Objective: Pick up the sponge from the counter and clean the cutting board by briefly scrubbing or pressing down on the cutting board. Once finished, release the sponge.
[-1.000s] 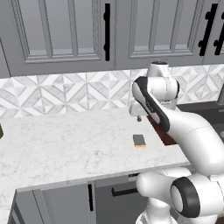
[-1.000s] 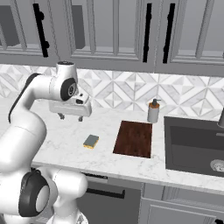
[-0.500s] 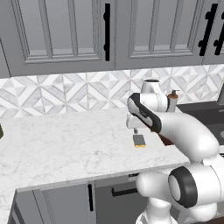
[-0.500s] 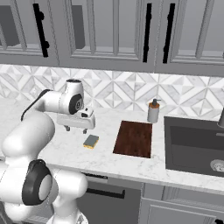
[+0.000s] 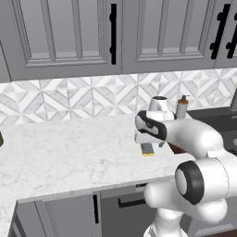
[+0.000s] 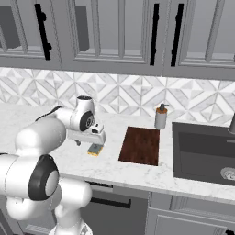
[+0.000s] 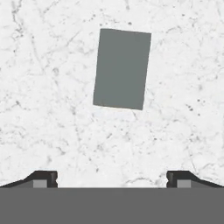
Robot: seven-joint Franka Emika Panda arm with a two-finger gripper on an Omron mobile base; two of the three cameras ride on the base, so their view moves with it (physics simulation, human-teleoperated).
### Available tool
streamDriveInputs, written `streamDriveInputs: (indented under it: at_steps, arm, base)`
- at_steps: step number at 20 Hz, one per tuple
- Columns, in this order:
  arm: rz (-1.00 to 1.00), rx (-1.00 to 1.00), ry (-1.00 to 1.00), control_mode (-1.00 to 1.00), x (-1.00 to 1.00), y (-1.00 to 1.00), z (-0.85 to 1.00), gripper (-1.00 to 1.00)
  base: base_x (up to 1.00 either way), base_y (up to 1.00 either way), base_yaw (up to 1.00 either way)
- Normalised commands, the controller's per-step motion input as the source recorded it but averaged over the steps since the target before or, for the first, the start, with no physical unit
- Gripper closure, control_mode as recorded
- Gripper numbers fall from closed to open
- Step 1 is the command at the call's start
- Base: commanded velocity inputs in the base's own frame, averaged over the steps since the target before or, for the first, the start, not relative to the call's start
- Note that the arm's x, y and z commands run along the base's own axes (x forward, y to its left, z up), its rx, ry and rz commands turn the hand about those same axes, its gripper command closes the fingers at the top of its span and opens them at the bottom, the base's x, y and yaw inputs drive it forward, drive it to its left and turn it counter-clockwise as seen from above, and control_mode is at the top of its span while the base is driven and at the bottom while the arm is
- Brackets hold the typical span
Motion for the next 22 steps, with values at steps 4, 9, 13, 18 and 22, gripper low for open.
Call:
streamDriveInputs:
  at_steps: [4,9,13,18,22]
  arm:
    - [-0.04,-0.01,0.00,-1.00,0.25,-0.05,-0.45,-1.00]
    - [-0.03,-0.04,0.00,-1.00,0.33,0.00,-0.26,-1.00]
    - [-0.01,-0.03,0.00,-1.00,0.28,0.00,-0.18,-1.00]
    - [0.00,0.00,0.00,-1.00,0.15,0.00,-0.19,-1.00]
    - [0.00,0.00,0.00,-1.00,0.13,0.00,-0.21,-1.00]
  base:
    - [0.00,0.00,0.00]
    - [0.00,0.00,0.00]
    - [0.00,0.00,0.00]
    - [0.00,0.00,0.00]
    - [0.00,0.00,0.00]
